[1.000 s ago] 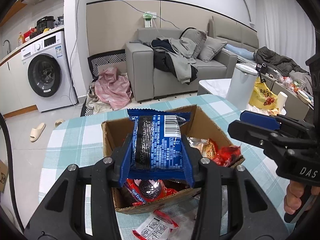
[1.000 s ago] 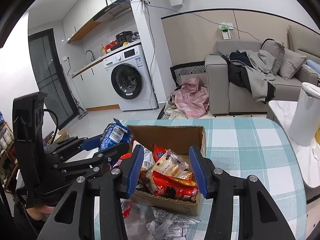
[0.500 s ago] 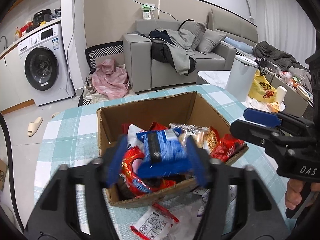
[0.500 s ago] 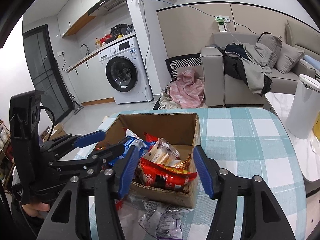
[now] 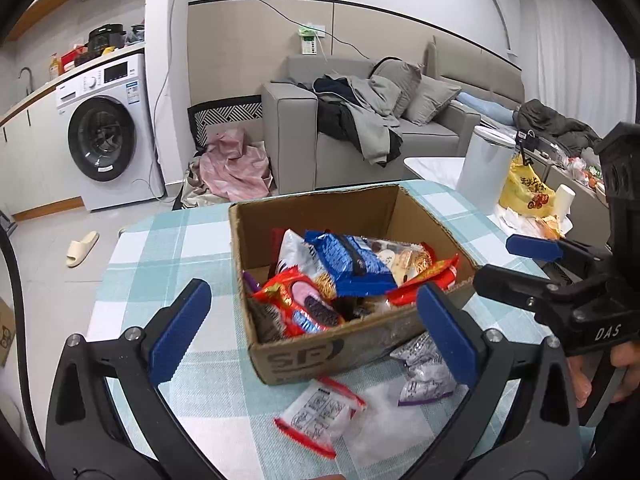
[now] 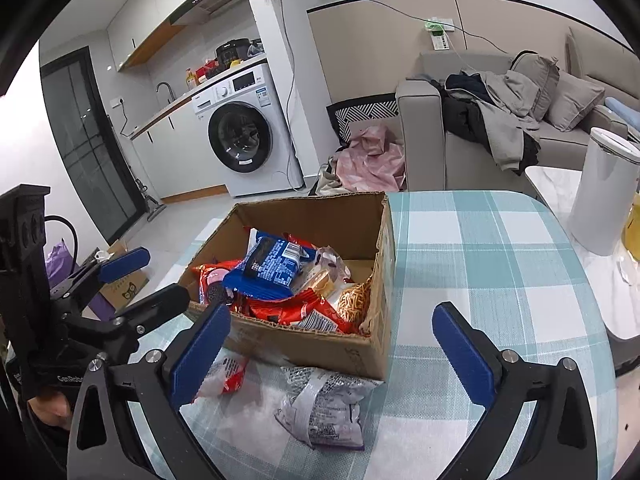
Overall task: Organize snacks
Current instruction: 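Move both grippers back toward the red-and-white pack and white bag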
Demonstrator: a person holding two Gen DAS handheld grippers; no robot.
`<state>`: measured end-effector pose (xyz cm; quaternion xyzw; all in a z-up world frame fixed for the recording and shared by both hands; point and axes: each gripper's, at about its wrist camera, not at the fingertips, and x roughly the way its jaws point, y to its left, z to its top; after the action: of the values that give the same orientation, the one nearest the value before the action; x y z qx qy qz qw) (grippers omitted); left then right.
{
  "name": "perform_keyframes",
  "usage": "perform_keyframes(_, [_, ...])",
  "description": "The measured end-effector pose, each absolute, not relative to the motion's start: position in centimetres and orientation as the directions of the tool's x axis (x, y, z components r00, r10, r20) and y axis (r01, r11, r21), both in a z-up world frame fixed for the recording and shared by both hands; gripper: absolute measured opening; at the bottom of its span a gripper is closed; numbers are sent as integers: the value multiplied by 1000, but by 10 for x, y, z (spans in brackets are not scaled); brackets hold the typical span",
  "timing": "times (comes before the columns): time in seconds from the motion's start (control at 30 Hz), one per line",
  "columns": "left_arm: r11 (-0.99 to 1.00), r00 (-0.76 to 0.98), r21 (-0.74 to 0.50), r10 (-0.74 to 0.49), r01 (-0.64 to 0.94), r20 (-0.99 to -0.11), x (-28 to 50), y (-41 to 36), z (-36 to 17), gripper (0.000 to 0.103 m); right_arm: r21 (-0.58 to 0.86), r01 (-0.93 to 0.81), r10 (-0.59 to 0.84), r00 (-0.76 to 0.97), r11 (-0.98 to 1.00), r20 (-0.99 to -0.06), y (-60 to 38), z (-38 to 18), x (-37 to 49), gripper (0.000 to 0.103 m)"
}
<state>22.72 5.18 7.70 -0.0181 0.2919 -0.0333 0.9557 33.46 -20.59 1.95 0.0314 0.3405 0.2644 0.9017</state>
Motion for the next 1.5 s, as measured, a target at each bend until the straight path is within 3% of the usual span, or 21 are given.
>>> perform_keyframes(0.7, [998,831,-61,-24,-12,-556,165,65,61,102,220,-463,490,615,859,-618,-206,2,302,103])
perform_keyframes(1.5, [998,783,-69,-32,-14,-621,171,65,4,102,207,-443,450,562,872,-694,-201,-44,295,103])
